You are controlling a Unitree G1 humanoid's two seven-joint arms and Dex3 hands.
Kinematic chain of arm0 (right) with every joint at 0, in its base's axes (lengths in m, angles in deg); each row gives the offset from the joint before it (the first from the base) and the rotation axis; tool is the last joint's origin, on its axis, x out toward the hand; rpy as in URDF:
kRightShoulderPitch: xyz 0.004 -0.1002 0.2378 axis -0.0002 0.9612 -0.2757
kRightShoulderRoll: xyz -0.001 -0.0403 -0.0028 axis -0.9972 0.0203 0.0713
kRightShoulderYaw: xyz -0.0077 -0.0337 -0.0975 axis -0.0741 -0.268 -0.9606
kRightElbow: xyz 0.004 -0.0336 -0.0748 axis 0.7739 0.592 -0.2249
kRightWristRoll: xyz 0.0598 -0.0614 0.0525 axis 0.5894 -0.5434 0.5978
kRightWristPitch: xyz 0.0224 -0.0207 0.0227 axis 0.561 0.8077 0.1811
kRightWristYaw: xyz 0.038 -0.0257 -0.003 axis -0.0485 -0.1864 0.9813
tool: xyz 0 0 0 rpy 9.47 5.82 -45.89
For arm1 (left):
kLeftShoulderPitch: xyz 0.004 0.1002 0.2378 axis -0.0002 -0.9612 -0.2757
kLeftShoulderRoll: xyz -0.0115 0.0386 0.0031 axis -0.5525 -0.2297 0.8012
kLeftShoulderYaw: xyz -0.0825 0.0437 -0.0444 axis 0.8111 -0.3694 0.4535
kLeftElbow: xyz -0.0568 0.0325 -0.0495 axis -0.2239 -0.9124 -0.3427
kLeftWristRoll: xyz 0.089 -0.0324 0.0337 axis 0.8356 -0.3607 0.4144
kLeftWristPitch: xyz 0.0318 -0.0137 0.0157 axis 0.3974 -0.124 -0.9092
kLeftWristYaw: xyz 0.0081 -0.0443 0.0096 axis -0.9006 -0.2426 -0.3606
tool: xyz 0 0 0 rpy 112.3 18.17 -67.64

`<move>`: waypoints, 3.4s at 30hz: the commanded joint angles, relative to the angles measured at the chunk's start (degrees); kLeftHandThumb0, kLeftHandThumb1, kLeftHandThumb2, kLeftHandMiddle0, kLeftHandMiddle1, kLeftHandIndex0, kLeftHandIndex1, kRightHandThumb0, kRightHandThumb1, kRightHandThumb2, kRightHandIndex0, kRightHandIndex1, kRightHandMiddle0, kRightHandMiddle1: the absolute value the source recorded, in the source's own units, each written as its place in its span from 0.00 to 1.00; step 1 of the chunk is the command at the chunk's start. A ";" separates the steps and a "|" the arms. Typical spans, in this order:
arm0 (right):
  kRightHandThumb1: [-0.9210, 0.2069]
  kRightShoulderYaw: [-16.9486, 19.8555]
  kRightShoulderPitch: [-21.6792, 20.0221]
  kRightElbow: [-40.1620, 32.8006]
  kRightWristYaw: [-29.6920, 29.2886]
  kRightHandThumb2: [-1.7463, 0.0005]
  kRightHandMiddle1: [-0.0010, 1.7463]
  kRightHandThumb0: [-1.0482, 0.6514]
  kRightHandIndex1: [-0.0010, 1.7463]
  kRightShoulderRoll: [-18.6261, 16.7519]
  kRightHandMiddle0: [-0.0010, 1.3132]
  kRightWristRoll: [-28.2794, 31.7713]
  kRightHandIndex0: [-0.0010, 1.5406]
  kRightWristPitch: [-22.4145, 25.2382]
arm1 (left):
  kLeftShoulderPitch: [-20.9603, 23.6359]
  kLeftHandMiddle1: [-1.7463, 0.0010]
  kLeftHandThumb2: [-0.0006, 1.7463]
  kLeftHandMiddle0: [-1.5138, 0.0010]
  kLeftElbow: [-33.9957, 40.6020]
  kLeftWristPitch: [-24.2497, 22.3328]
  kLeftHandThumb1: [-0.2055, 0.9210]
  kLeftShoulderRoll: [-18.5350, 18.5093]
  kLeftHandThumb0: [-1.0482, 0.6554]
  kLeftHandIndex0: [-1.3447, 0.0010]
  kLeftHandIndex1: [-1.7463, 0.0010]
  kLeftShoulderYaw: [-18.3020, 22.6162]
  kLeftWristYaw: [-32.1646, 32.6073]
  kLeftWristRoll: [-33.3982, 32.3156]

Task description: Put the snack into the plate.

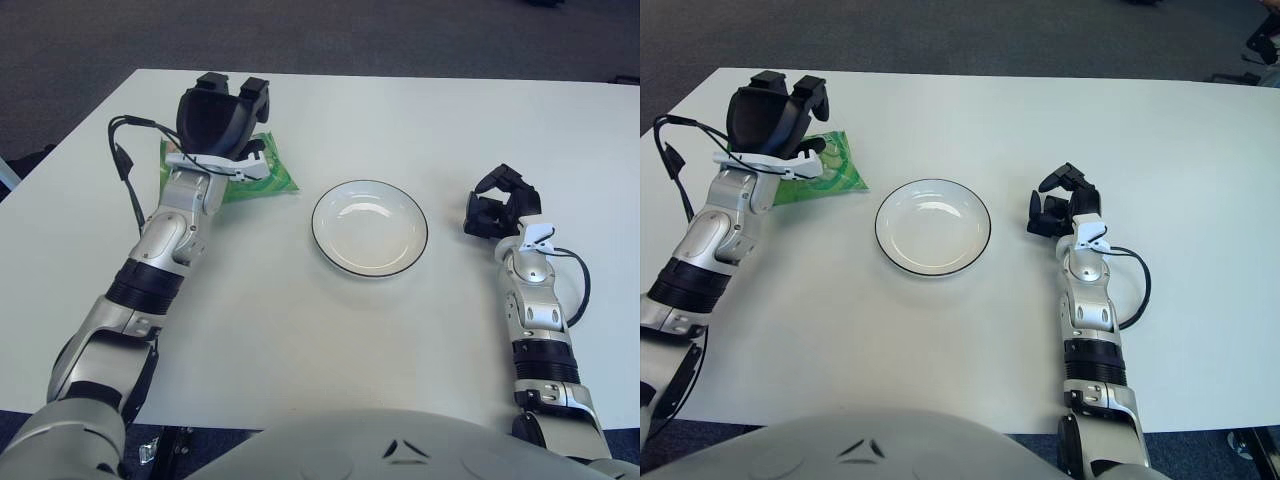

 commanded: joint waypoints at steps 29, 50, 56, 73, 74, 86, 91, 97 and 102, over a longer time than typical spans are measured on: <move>0.65 0.28 5.28 4.61 0.49 0.16 1.00 0.30 1.00 -1.90 0.55 0.48 0.86 -1.53 | -0.13 1.00 0.36 1.00 -8.63 -11.16 1.00 -1.38 0.00 1.00 0.87 -0.05 -22.19 -1.92; 0.65 0.08 6.07 3.47 0.05 0.16 1.00 0.30 1.00 -1.88 0.55 -0.05 0.86 -1.26 | 6.47 1.00 0.37 1.00 -41.45 3.76 1.00 0.06 0.00 1.00 1.00 -5.13 -13.54 -12.12; 0.65 0.17 6.36 2.93 0.18 0.16 1.00 0.30 1.00 -1.85 0.55 0.13 0.86 -1.10 | 7.42 1.00 0.40 1.00 -47.57 6.48 1.00 1.38 0.00 0.99 0.96 -6.17 -9.44 -13.76; 0.65 0.04 6.71 2.01 0.28 0.15 1.00 0.30 1.00 -1.70 0.55 0.09 0.87 -0.76 | 9.49 0.09 0.61 0.71 -58.16 14.90 0.57 3.45 0.38 0.81 0.09 -8.93 1.51 -15.91; 0.65 0.04 6.71 2.02 0.30 0.15 1.00 0.30 1.00 -1.69 0.55 0.11 0.87 -0.76 | 9.59 0.10 0.68 0.63 -58.51 15.11 0.49 3.53 0.47 0.74 0.06 -9.04 2.00 -15.95; 0.66 0.16 6.74 1.41 0.10 0.15 1.00 0.30 1.00 -1.95 0.56 0.38 0.87 0.19 | 10.38 0.11 0.95 0.40 -60.98 15.30 0.14 4.70 0.62 0.48 0.00 -7.78 10.35 -18.65; 0.66 0.03 6.92 1.08 0.09 0.15 1.00 0.30 1.00 -1.86 0.56 0.14 0.87 0.28 | 10.29 0.12 0.98 0.37 -59.89 14.65 0.10 4.87 0.62 0.46 0.00 -7.04 11.98 -20.41; 0.66 0.05 6.70 1.65 0.19 0.15 1.00 0.30 1.00 -1.65 0.56 0.10 0.87 0.00 | 10.50 0.13 1.00 0.34 -58.43 14.52 0.07 4.86 0.62 0.45 0.00 -6.70 12.86 -21.57; 0.65 0.19 6.56 1.97 0.16 0.15 1.00 0.30 1.00 -1.58 0.55 0.18 0.86 0.09 | 11.07 0.15 1.00 0.32 -53.01 13.93 0.05 3.73 0.62 0.44 0.00 -6.52 11.67 -22.14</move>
